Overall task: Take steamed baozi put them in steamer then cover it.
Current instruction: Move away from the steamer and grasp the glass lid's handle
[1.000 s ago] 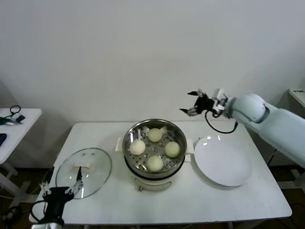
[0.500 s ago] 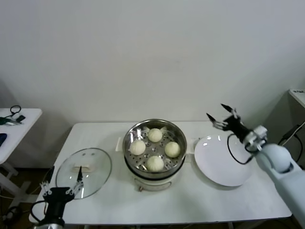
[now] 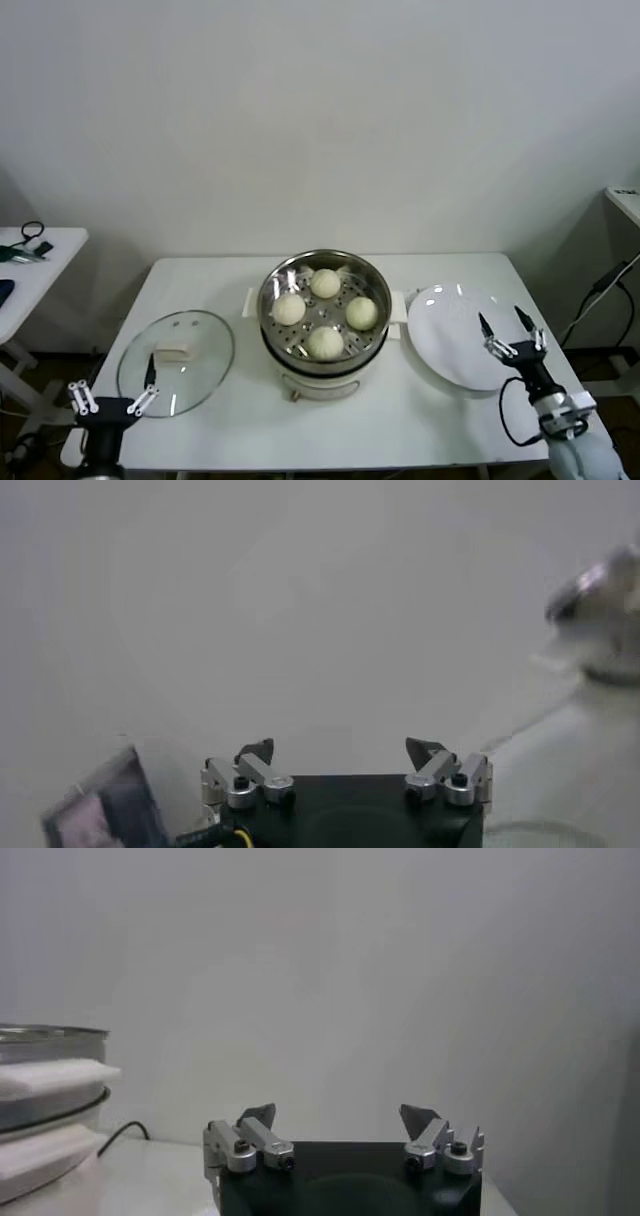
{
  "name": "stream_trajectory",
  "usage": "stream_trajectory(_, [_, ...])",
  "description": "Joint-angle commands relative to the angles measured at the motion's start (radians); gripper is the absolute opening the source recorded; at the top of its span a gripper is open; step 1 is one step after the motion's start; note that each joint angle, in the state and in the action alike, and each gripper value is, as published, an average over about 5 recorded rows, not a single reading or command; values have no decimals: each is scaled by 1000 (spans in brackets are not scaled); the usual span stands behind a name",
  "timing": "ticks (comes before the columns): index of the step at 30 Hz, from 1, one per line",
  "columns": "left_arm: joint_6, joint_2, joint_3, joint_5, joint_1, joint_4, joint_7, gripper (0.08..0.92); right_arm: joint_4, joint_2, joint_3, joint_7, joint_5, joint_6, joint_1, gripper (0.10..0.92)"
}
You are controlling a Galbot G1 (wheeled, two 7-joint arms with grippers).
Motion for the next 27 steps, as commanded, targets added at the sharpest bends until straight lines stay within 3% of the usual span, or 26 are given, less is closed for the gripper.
stream_trajectory(1, [-113,16,-18,590,-19,150,-184,823,-15,109,46,36,-9,96,-109,823])
stream_trajectory(9, [-18,19,8,910,-126,339,-255,823,-17,126,43,47,-23,95,-105,823])
stream_trajectory(27, [59,22,29,1015,-368,581,-243,823,4,150,75,65,-28,92,-140,823])
